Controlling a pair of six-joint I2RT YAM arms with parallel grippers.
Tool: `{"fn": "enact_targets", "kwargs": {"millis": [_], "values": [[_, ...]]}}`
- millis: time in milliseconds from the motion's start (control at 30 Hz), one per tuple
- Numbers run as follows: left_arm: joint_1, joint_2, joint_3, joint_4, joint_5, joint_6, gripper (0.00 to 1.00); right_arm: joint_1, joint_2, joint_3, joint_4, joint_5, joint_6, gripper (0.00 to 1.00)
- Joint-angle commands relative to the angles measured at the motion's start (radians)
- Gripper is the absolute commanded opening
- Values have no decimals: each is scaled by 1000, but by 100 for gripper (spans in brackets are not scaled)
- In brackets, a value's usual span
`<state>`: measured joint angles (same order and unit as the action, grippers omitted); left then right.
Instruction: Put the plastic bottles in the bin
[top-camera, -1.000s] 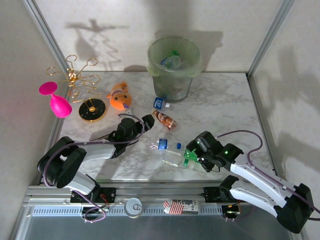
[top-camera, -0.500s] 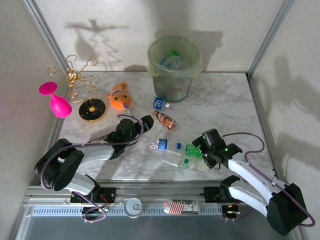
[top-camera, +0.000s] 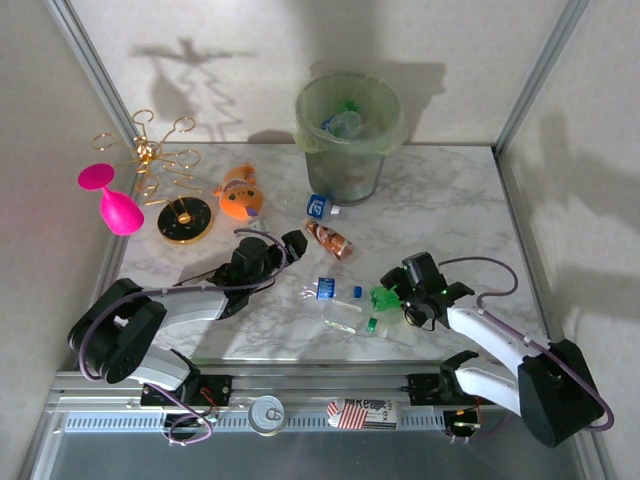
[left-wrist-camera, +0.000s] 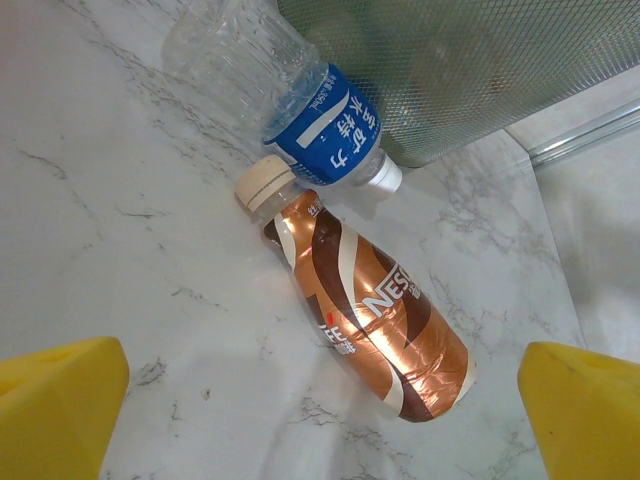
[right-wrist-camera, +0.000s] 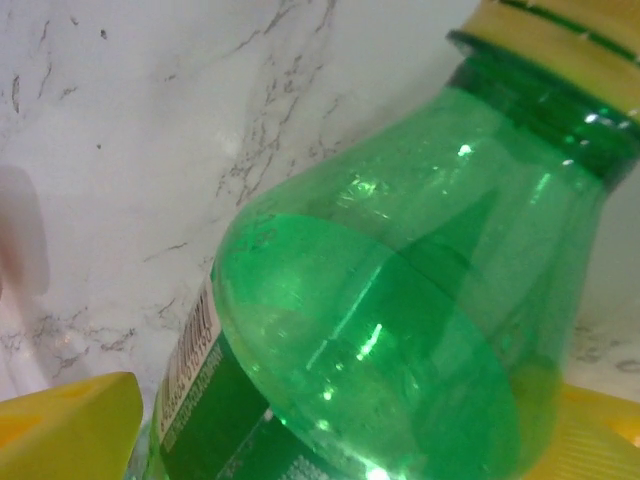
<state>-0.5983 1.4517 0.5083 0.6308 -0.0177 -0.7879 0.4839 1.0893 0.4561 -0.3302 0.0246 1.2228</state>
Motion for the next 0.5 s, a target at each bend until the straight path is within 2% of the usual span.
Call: {"fn": "enact_targets", "kwargs": {"millis": [0,167,467], "values": [[9,-20,-3,-16,-11,7,100,-5,26,1,47,16,-53,91],[9,-25,-2,-22,-13,6,100,-5,41,-3,75,37,-85,84],[9,-26,5,-29,-13,-1,100,-5,33,-23,121,69,-128,60]]}}
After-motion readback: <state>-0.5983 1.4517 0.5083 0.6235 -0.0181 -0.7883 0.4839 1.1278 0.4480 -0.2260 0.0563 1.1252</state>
